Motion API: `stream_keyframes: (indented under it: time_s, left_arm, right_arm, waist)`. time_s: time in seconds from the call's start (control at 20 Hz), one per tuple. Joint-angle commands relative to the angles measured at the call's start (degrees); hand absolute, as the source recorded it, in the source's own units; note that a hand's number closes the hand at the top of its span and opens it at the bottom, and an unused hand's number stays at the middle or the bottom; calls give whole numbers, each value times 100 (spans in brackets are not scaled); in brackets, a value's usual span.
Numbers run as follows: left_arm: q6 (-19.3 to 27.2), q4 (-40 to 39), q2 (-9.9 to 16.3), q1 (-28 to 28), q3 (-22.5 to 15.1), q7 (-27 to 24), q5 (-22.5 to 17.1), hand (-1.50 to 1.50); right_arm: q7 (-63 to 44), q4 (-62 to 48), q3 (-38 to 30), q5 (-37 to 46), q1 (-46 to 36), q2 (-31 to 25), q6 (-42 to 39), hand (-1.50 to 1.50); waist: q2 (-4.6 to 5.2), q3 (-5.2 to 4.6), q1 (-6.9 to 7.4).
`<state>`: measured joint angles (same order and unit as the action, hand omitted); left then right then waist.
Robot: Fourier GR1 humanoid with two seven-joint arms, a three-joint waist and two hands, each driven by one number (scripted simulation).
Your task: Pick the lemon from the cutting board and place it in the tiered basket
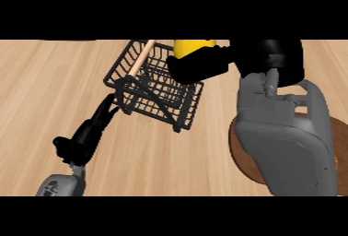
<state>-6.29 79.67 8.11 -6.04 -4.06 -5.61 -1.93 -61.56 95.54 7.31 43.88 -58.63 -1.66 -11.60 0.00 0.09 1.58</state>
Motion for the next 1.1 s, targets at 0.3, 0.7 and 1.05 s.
stream_keyframes:
  time_s: [0.3,0.7,1.05]
  left_arm:
    - [-37,-50,-106,-202,-86,263,48,0]
    - [-113,-161,-169,-189,-50,119,24,0]
    - [-146,-423,-205,-335,-63,13,121,0]
  right_arm:
    - [326,-3394,-30,-472,-1515,163,1360,150]
    - [786,-5024,316,-1412,-2475,165,2334,150]
    - [1377,-5401,948,-2741,-2115,166,3464,150]
  waist:
    - [59,-18,98]
    - [63,-21,136]
    - [83,-22,210]
